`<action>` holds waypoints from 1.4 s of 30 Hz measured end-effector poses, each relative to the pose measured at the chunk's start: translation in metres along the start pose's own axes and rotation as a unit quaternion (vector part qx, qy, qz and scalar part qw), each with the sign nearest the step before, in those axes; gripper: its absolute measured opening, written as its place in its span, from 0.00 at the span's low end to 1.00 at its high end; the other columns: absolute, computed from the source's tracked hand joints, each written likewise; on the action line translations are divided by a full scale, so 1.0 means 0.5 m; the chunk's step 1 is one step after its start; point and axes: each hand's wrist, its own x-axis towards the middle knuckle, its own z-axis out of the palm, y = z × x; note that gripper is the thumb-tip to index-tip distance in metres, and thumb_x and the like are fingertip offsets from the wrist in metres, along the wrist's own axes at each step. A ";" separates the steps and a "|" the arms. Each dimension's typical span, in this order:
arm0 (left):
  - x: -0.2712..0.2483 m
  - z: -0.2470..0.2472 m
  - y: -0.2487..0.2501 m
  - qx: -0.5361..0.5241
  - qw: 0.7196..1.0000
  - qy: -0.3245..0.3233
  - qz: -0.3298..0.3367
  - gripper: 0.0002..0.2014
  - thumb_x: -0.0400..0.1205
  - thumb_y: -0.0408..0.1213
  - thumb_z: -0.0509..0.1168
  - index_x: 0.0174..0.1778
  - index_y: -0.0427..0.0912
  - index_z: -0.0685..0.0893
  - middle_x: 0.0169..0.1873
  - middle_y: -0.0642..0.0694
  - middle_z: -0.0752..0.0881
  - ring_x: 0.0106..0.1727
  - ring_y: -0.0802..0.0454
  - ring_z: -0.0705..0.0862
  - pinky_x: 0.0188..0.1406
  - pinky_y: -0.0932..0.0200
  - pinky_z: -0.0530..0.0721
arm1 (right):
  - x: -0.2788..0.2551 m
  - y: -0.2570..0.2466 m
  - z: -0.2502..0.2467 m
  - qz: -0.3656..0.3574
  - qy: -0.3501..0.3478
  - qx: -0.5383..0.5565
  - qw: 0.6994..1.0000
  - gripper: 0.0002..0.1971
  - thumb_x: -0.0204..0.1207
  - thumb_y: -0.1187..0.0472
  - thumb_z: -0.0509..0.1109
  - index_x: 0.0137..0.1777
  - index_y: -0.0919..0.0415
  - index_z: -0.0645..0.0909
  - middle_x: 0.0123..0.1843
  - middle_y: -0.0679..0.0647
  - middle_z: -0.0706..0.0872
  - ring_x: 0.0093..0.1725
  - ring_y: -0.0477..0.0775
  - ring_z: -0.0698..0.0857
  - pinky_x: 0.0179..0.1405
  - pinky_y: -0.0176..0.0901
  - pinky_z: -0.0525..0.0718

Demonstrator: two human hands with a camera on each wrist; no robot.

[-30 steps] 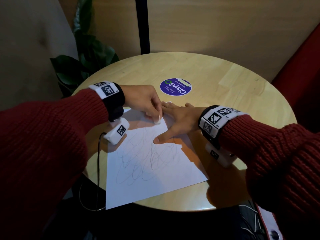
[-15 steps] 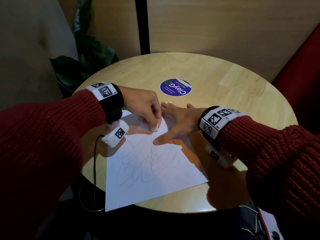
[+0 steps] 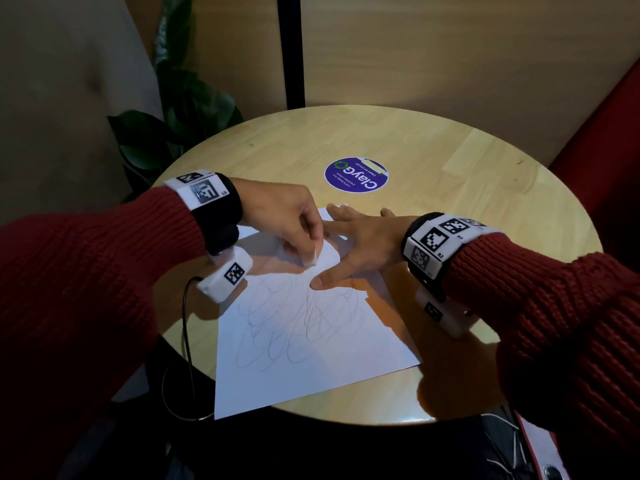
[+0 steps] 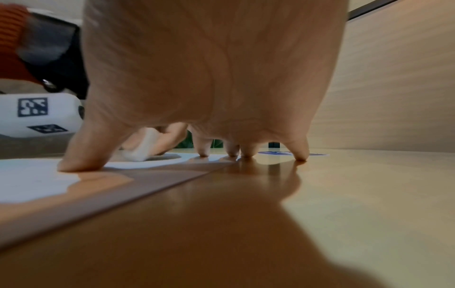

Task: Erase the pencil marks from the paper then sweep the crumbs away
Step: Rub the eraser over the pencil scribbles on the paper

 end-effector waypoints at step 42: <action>0.077 -0.006 -0.004 -0.073 0.986 0.151 -0.022 0.05 0.77 0.32 0.83 0.44 0.35 0.97 0.40 0.34 0.95 0.37 0.53 0.88 0.42 0.59 0.87 | 0.012 -0.001 0.009 0.057 0.005 -0.023 0.998 0.77 0.56 0.10 0.67 0.92 0.50 0.29 0.93 0.46 0.29 0.91 0.47 0.32 0.85 0.78 0.35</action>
